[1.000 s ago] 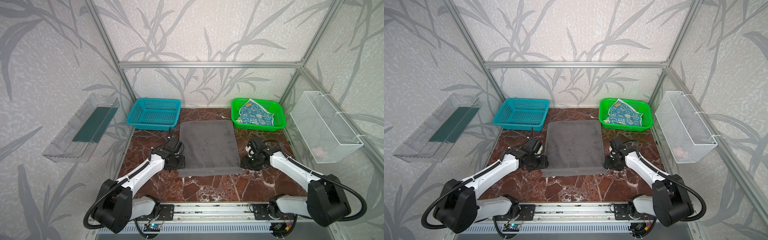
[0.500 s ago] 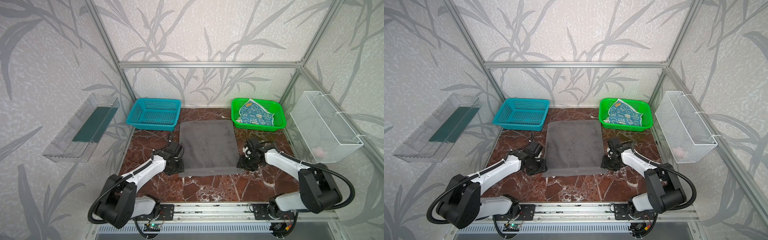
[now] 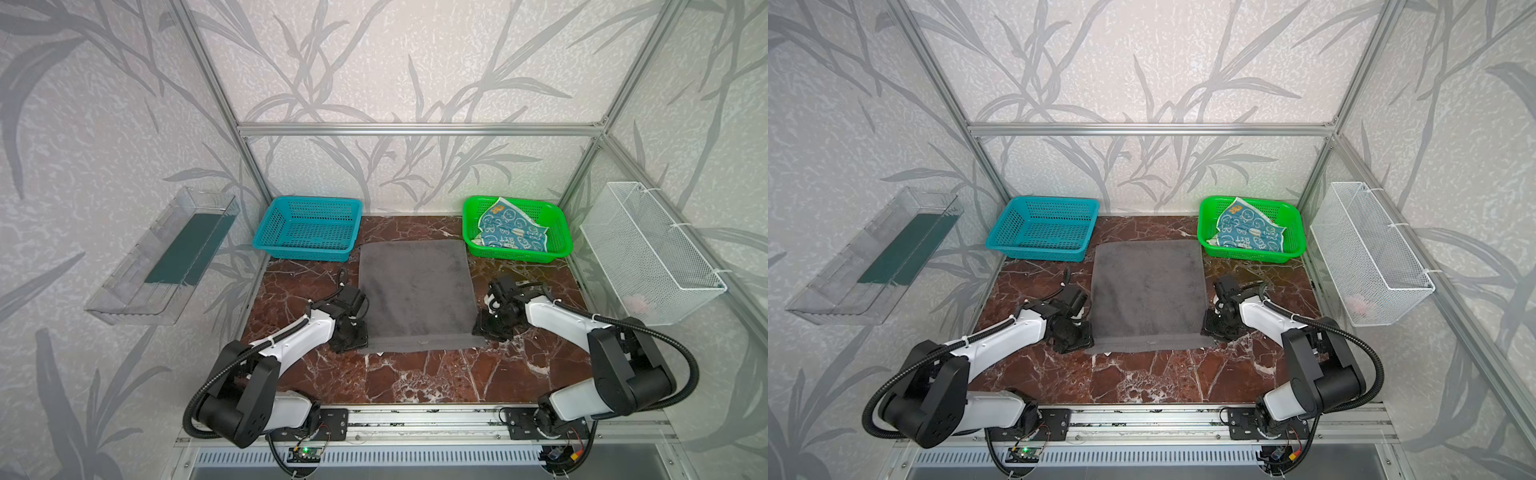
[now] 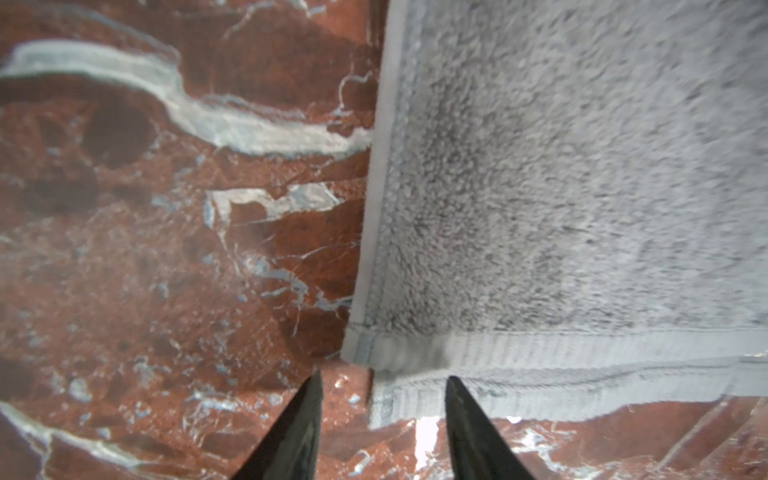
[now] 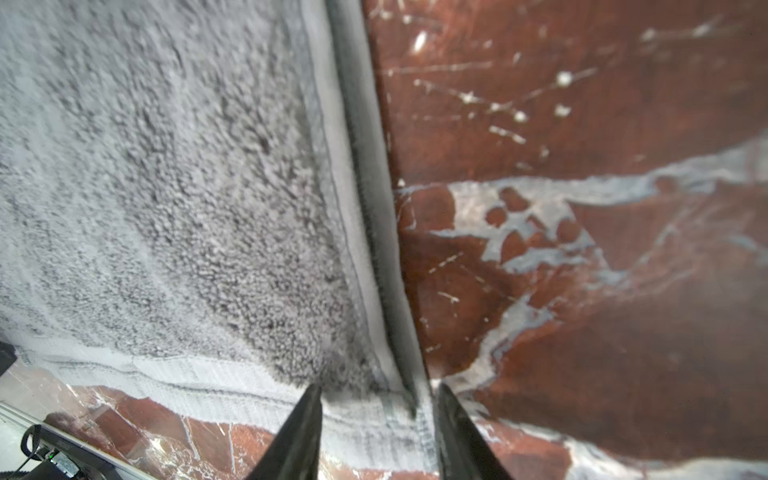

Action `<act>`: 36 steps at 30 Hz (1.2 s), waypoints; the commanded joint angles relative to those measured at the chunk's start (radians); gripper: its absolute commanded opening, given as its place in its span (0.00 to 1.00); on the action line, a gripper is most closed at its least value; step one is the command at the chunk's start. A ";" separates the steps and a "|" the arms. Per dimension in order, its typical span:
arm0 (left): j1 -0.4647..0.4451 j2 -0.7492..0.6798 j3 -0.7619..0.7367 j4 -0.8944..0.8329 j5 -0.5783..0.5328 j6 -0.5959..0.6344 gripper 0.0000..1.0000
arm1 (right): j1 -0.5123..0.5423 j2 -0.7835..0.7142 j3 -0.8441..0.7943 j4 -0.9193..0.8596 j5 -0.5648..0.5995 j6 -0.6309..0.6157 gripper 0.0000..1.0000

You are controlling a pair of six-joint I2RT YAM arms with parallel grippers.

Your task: Fold and stack the towels

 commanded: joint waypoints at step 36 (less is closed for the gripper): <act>0.006 0.013 0.067 -0.030 -0.081 0.025 0.06 | -0.005 -0.032 0.072 -0.071 0.030 -0.071 0.00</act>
